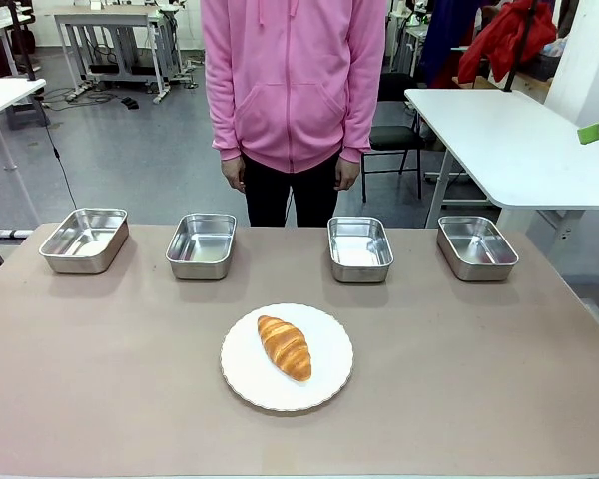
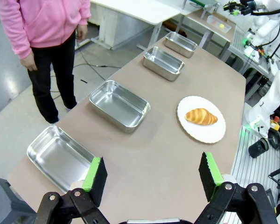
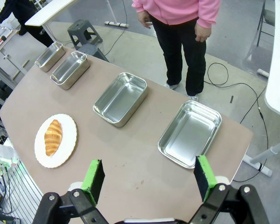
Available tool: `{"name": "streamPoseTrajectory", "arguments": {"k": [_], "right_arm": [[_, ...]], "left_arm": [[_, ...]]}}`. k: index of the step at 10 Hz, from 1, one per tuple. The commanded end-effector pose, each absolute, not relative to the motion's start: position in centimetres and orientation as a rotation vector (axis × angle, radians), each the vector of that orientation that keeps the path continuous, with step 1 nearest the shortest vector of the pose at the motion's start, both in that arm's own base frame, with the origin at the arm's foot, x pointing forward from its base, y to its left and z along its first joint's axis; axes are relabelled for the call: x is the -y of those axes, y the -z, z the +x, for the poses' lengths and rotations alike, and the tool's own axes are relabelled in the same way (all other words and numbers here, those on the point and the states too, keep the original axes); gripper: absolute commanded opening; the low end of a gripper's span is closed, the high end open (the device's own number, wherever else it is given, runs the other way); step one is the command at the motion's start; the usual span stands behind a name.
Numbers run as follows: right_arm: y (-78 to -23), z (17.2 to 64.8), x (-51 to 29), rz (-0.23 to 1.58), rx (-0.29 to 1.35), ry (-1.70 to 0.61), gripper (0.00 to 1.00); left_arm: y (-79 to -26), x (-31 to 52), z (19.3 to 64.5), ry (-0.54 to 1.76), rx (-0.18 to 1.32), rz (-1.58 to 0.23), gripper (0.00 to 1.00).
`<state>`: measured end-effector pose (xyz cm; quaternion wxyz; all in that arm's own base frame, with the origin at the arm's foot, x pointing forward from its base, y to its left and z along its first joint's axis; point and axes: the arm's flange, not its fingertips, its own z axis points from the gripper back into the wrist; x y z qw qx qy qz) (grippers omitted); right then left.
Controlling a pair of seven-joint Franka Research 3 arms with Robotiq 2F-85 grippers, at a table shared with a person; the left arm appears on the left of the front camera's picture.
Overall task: Place the bread in the container.
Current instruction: Place the Butter Roll into the Airtight Container indicated by the human.
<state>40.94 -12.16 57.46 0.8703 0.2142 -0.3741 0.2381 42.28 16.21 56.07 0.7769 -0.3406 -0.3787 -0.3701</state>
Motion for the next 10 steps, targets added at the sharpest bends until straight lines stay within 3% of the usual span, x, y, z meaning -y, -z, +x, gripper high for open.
{"name": "streamPoseTrajectory", "arguments": {"k": [1, 10], "right_arm": [[-57.55, 41.08, 12.12, 0.465, 0.802, -0.506, 1.00], [-57.55, 41.08, 12.12, 0.465, 0.802, -0.506, 1.00]], "left_arm": [[-56.05, -16.23, 42.26, 0.807, 0.823, -0.736, 1.00], [-56.05, -16.23, 42.26, 0.807, 0.823, -0.736, 1.00]]}}
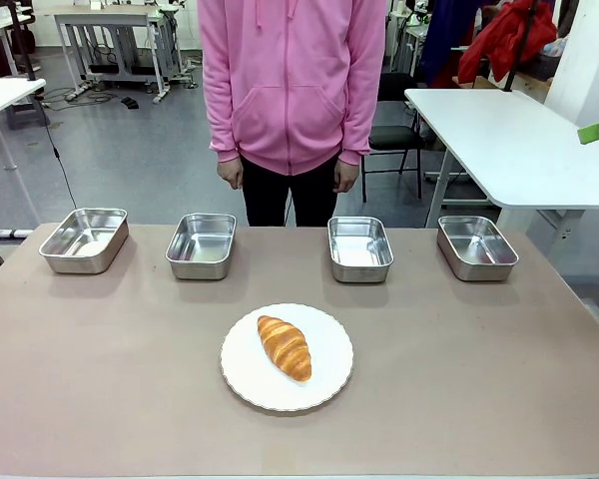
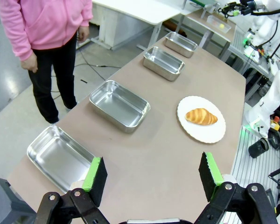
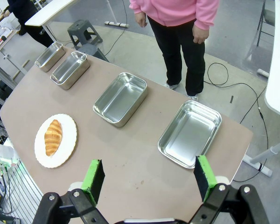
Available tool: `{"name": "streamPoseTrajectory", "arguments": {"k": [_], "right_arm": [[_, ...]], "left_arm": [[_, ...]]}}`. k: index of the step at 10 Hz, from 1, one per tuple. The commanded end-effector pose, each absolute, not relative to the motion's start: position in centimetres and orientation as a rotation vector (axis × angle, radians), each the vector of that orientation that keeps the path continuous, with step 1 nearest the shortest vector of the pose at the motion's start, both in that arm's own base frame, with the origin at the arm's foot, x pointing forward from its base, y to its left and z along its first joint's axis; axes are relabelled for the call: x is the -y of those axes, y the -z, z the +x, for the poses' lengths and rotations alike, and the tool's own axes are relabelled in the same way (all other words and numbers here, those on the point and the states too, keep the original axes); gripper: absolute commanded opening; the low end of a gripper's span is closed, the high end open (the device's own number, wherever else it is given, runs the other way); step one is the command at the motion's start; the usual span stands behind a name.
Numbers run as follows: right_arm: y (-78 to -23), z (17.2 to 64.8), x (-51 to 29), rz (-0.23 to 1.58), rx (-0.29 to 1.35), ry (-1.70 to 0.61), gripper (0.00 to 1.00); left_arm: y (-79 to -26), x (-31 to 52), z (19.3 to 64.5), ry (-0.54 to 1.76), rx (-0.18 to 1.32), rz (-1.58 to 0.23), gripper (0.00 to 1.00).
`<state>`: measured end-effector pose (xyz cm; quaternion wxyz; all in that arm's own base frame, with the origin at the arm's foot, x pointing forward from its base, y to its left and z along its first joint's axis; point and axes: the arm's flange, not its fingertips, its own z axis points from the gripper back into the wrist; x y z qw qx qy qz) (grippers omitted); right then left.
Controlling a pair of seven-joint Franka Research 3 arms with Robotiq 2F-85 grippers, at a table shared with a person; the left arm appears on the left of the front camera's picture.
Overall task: Place the bread in the container.
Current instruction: Place the Butter Roll into the Airtight Container indicated by the human.
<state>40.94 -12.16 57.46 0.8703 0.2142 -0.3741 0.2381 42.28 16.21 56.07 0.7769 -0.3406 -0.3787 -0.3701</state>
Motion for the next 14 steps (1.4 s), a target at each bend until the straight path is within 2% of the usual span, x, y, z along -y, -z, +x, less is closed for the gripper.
{"name": "streamPoseTrajectory", "arguments": {"k": [1, 14], "right_arm": [[-57.55, 41.08, 12.12, 0.465, 0.802, -0.506, 1.00], [-57.55, 41.08, 12.12, 0.465, 0.802, -0.506, 1.00]], "left_arm": [[-56.05, -16.23, 42.26, 0.807, 0.823, -0.736, 1.00], [-56.05, -16.23, 42.26, 0.807, 0.823, -0.736, 1.00]]}}
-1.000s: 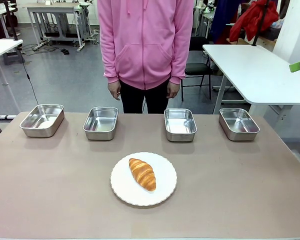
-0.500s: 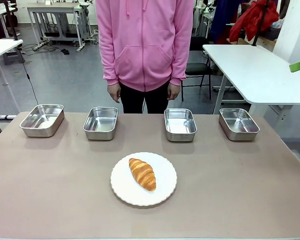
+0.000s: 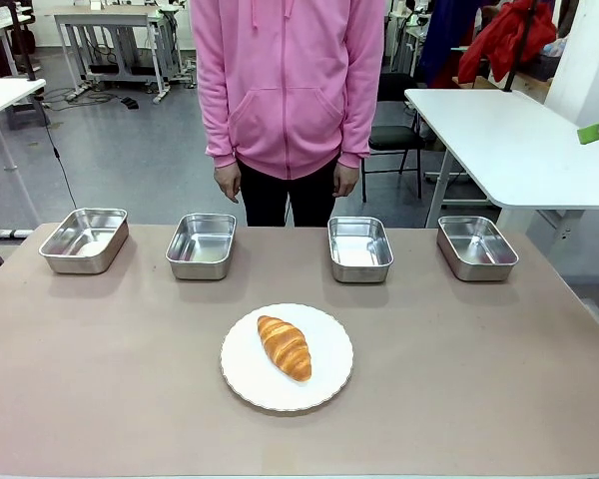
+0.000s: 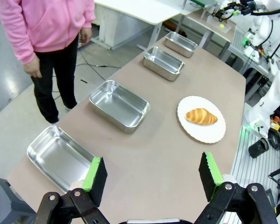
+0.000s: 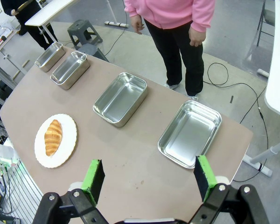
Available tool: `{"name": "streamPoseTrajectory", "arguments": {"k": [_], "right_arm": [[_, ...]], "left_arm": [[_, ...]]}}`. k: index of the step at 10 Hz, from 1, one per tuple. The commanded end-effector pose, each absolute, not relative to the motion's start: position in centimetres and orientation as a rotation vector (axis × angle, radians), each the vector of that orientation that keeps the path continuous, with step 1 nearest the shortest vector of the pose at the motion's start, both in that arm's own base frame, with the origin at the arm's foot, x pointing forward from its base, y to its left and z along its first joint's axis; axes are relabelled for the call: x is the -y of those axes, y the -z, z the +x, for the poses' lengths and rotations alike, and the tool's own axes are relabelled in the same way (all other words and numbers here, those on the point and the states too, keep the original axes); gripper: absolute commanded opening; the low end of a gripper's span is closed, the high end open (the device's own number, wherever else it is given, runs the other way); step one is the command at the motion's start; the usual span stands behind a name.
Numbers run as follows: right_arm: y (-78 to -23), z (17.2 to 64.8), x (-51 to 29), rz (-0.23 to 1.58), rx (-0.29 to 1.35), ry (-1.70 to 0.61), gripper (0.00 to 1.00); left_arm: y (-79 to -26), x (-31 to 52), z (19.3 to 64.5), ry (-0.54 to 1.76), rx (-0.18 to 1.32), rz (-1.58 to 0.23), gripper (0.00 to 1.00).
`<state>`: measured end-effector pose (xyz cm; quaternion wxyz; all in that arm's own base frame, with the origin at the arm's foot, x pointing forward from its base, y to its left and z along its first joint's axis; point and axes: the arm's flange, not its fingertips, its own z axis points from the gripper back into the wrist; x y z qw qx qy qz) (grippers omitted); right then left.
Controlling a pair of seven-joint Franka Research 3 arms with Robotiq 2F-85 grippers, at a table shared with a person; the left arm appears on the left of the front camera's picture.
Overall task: Place the bread in the container.
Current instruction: Place the Butter Roll into the Airtight Container indicated by the human.
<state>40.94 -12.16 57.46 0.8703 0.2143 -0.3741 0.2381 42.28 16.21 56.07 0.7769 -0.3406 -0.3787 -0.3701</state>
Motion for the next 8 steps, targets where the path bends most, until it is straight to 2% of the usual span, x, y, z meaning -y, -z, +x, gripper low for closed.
{"name": "streamPoseTrajectory", "arguments": {"k": [1, 8], "right_arm": [[-57.55, 41.08, 12.12, 0.465, 0.802, -0.506, 1.00], [-57.55, 41.08, 12.12, 0.465, 0.802, -0.506, 1.00]], "left_arm": [[-56.05, -16.23, 42.26, 0.807, 0.823, -0.736, 1.00], [-56.05, -16.23, 42.26, 0.807, 0.823, -0.736, 1.00]]}}
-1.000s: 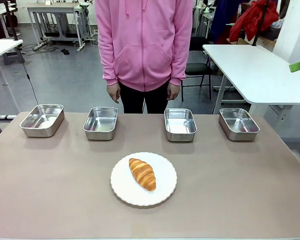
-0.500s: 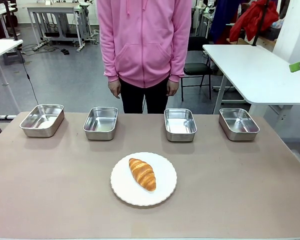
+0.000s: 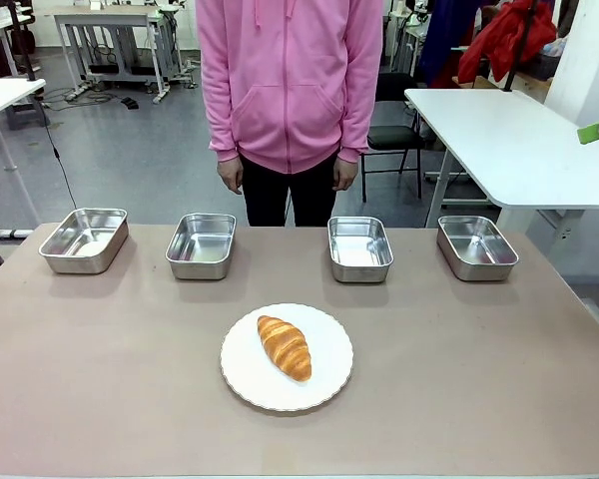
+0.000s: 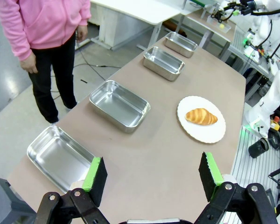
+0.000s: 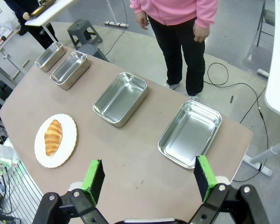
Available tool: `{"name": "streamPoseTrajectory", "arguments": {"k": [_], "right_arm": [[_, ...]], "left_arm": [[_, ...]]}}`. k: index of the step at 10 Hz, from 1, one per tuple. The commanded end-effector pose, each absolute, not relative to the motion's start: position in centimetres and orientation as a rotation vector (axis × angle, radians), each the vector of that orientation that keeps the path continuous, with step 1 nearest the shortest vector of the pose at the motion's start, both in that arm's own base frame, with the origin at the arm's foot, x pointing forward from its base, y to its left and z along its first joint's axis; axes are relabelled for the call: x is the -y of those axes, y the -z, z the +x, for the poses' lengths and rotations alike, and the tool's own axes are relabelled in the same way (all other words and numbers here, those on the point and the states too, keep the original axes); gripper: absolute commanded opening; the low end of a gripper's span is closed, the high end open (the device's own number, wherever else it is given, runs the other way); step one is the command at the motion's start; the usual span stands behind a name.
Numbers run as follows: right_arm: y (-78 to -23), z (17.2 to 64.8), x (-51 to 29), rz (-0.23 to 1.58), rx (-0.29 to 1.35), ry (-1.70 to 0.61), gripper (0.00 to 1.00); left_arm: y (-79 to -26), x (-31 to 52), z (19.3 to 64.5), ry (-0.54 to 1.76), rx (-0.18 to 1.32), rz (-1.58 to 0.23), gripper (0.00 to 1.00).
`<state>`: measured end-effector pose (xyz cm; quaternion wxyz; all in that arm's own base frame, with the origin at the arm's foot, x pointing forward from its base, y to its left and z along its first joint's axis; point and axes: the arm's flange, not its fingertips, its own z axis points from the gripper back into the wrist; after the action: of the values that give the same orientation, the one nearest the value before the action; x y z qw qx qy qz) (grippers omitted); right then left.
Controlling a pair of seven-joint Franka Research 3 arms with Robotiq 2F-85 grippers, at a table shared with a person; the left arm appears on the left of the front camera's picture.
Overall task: Place the bread in the container.
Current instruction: Place the Butter Roll into the Airtight Container indicated by the human.
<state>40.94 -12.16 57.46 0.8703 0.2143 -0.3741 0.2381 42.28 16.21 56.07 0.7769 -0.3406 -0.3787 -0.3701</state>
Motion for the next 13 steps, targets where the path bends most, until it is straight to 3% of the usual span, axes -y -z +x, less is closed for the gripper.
{"name": "streamPoseTrajectory", "arguments": {"k": [1, 13], "right_arm": [[-57.55, 41.08, 12.12, 0.465, 0.802, -0.506, 1.00], [-57.55, 41.08, 12.12, 0.465, 0.802, -0.506, 1.00]], "left_arm": [[-56.05, -16.23, 42.26, 0.807, 0.823, -0.736, 1.00], [-56.05, -16.23, 42.26, 0.807, 0.823, -0.736, 1.00]]}}
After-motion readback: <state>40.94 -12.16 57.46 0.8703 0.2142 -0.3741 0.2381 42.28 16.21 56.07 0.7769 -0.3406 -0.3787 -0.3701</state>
